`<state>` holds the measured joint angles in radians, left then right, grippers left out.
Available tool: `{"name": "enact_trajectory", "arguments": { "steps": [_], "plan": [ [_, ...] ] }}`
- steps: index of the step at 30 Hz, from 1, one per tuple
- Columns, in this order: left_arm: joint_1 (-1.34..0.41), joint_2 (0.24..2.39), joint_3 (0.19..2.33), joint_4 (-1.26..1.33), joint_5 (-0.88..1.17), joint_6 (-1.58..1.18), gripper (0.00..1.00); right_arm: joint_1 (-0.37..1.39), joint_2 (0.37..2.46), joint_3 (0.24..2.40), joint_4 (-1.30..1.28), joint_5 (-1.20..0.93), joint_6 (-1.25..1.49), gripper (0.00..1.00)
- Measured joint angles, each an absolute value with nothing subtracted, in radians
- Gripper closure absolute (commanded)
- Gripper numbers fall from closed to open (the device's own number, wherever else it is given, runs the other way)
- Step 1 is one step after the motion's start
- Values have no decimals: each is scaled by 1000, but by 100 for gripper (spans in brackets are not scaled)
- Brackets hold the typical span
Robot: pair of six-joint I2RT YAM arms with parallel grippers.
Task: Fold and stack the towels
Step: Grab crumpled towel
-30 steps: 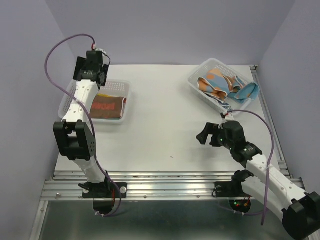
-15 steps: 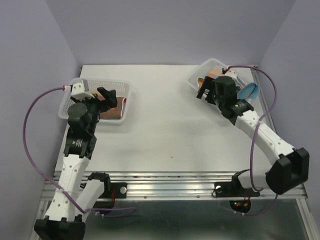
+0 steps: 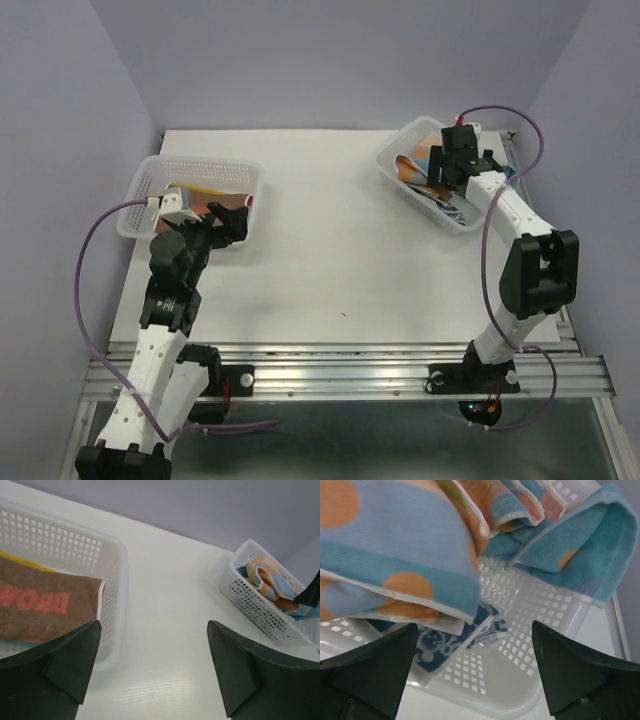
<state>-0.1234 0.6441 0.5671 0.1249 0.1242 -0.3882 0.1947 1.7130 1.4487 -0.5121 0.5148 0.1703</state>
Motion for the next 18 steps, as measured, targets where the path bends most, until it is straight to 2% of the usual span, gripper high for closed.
{"name": "enact_trajectory", "arguments": {
  "steps": [5, 7, 8, 9, 11, 12, 14, 18],
  "plan": [
    [-123, 709, 568, 141, 100, -388, 1, 84, 1752, 1449, -531, 375, 169, 2],
    [-123, 750, 568, 133, 93, -389, 1, 64, 1770, 1448, -526, 319, 176, 10],
    [-123, 763, 568, 128, 89, -390, 1, 55, 1781, 1448, -522, 289, 180, 16],
    [-123, 770, 568, 127, 84, -391, 1, 45, 1790, 1447, -515, 253, 187, 34],
    [-123, 773, 568, 128, 75, -392, 1, 29, 1798, 1439, -500, 192, 191, 61],
    [-123, 773, 568, 130, 70, -393, 1, 23, 1799, 1432, -483, 159, 200, 82],
    [-123, 775, 568, 131, 64, -395, 1, 15, 1799, 1421, -459, 125, 213, 98],
    [-123, 779, 568, 131, 50, -398, 1, 8, 1785, 1407, -430, 85, 225, 99]
  ]
}}
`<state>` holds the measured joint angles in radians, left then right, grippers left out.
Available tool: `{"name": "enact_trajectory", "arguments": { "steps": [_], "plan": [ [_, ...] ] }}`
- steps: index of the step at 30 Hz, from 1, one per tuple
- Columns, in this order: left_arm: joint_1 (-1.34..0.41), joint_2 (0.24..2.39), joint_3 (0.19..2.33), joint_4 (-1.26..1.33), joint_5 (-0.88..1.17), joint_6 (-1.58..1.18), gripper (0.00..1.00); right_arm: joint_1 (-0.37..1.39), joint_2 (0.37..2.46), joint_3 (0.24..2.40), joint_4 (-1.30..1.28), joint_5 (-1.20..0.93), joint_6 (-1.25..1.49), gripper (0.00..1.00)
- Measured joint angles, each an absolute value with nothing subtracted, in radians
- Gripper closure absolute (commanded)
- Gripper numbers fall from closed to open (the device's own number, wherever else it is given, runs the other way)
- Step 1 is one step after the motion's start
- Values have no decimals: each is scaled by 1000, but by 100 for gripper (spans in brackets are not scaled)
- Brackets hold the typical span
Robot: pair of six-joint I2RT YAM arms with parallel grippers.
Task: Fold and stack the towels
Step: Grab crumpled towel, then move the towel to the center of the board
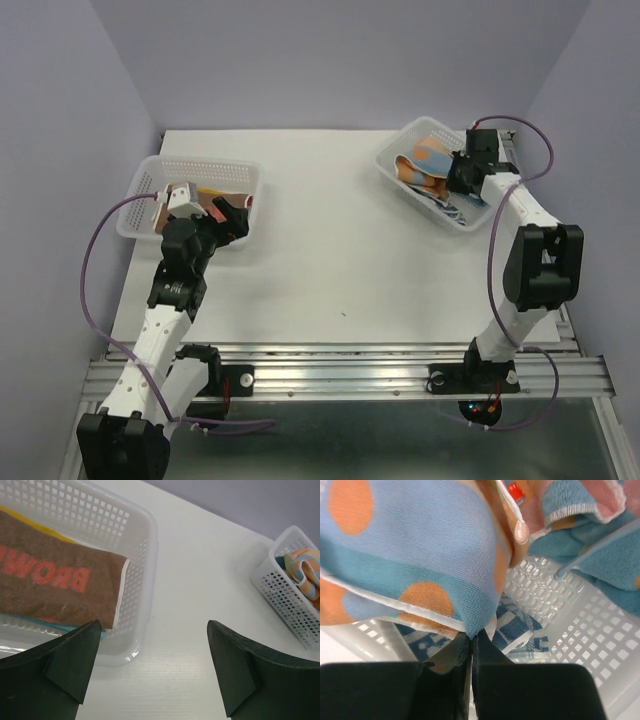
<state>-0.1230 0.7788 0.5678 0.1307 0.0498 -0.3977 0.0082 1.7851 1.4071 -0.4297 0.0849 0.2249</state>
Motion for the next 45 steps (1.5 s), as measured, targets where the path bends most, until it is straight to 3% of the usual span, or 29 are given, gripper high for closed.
{"name": "enact_trajectory", "arguments": {
  "steps": [11, 17, 23, 30, 33, 39, 40, 42, 44, 45],
  "plan": [
    [-123, 779, 568, 131, 45, -406, 1, 76, 1510, 1552, -526, 69, 189, 99],
    [-123, 778, 568, 129, 47, -409, 1, 404, 1483, 1789, -596, 129, 114, 99],
    [-123, 748, 568, 113, 47, -426, 1, 704, 1608, 2075, -638, 197, 18, 99],
    [-123, 712, 568, 96, -1, -472, 1, 881, 1736, 2241, -653, 235, -51, 98],
    [-123, 714, 568, 78, -30, -495, 1, 876, 1682, 2109, -588, 250, -53, 96],
    [-123, 725, 568, 51, -75, -529, 1, 847, 1304, 1379, -442, 331, -40, 92],
    [-124, 730, 568, 48, -81, -533, 1, 816, 1248, 1241, -410, 329, -33, 87],
    [-123, 744, 568, 44, -88, -539, 1, 744, 1184, 1061, -389, 317, -28, 63],
    [-123, 762, 569, 43, -87, -542, 1, 687, 1152, 938, -369, 317, -27, 48],
    [-124, 780, 569, 41, -86, -544, 1, 661, 1134, 888, -366, 317, -23, 27]
  ]
}}
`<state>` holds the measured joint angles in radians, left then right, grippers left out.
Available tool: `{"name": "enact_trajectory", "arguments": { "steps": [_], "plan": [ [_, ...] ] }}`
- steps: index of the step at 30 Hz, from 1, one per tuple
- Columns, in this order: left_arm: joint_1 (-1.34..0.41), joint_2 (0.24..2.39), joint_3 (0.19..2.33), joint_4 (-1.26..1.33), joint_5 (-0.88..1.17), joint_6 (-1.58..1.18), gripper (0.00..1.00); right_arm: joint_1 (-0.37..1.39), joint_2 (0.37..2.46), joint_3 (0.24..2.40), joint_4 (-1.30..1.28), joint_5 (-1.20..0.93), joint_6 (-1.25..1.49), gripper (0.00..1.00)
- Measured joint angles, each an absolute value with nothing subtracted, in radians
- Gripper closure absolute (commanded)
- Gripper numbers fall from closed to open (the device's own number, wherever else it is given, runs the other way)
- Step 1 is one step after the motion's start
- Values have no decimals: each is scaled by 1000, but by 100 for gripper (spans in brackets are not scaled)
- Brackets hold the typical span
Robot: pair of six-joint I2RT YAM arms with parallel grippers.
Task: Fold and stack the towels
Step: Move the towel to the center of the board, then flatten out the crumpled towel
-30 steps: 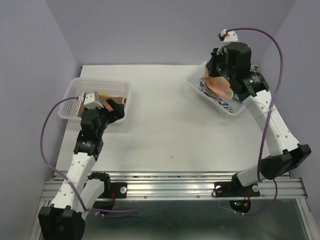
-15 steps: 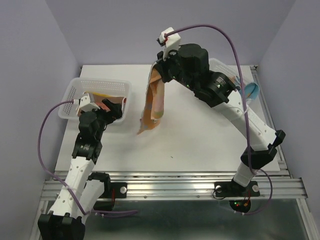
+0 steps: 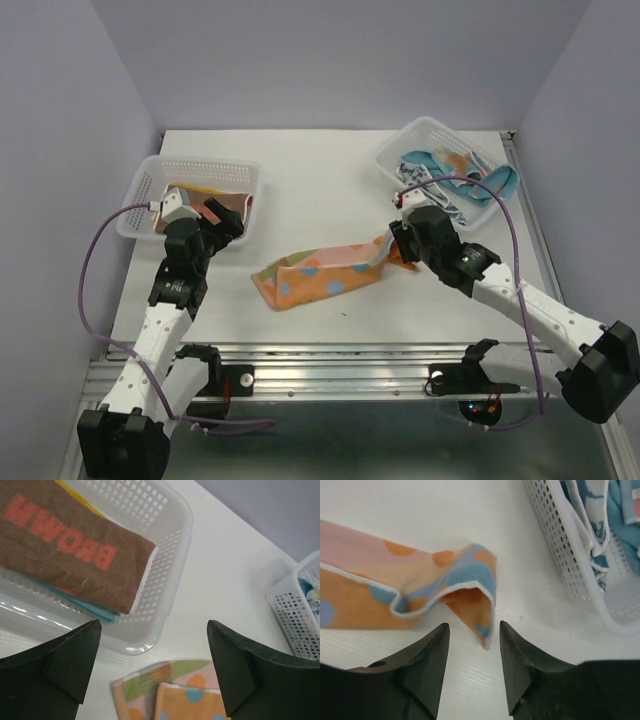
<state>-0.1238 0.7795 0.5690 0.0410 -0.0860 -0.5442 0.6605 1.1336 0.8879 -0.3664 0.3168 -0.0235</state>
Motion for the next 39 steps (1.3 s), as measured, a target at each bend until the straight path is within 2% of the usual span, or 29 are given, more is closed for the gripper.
{"name": "enact_trajectory", "arguments": {
  "steps": [2, 3, 8, 14, 21, 29, 39],
  "plan": [
    [-124, 801, 569, 38, -83, -547, 1, 646, 1086, 826, -374, 305, -20, 4],
    [-124, 810, 569, 38, -79, -548, 1, 647, 1067, 825, -373, 289, -22, 0],
    [-125, 835, 569, 36, -51, -565, 1, 654, 1054, 862, -344, 207, 69, 0],
    [-166, 830, 545, 61, 20, -608, 1, 656, 1254, 860, -282, 131, 301, 0],
    [-423, 902, 480, 95, -9, -680, 1, 656, 1435, 834, -258, 151, 499, 0],
    [-572, 1075, 368, 123, -39, -743, 1, 656, 1619, 860, -147, 130, 530, 0],
    [-744, 1104, 308, 268, -33, -805, 1, 651, 1892, 1148, -44, 68, 416, 0]
  ]
}}
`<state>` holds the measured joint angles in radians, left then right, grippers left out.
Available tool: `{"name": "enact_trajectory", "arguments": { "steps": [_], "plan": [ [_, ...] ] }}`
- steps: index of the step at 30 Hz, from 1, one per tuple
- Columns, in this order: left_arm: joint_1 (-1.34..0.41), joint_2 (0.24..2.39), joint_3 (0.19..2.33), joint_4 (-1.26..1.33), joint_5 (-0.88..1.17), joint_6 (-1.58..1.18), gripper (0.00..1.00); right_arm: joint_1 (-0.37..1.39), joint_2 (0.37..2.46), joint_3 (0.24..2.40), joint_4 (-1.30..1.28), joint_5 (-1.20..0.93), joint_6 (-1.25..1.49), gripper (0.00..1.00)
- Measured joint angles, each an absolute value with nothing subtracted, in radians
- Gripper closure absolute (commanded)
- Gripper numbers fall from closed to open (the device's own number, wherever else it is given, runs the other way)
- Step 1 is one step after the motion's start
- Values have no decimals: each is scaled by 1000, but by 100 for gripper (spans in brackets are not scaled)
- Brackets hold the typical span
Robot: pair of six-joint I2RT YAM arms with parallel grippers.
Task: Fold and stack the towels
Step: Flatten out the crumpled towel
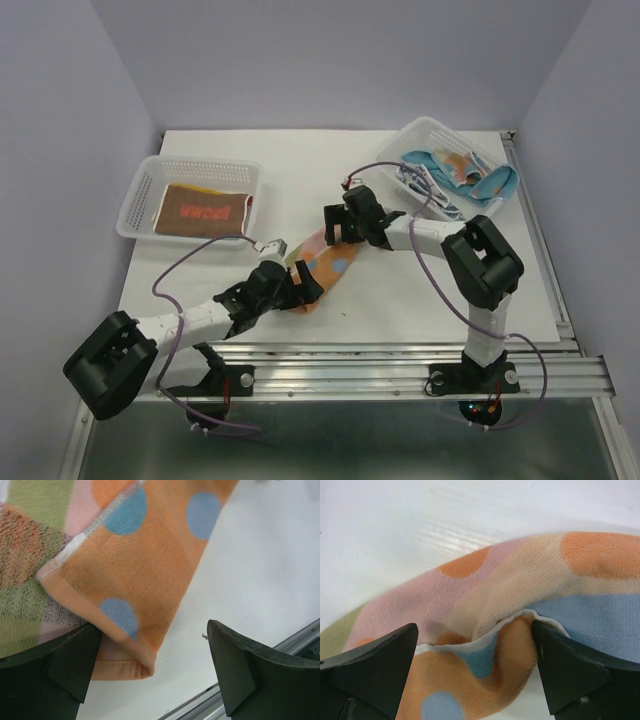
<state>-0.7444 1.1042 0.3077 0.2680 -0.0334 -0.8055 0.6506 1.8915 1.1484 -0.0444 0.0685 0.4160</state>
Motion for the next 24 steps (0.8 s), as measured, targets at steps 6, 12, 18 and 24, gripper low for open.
{"name": "enact_trajectory", "arguments": {
  "steps": [6, 12, 18, 24],
  "plan": [
    [-914, 1256, 382, 362, -60, -827, 1, 631, 1972, 1247, -27, 20, 295, 0],
    [-1094, 1395, 572, 273, -139, -821, 1, 569, 1959, 1239, -28, -37, 257, 0],
    [-1110, 1316, 621, 47, -291, -878, 1, 550, 1747, 1116, -75, -70, 238, 0],
    [-1108, 1113, 595, -180, -407, -998, 1, 607, 1517, 1012, -78, -63, 244, 0]
  ]
}}
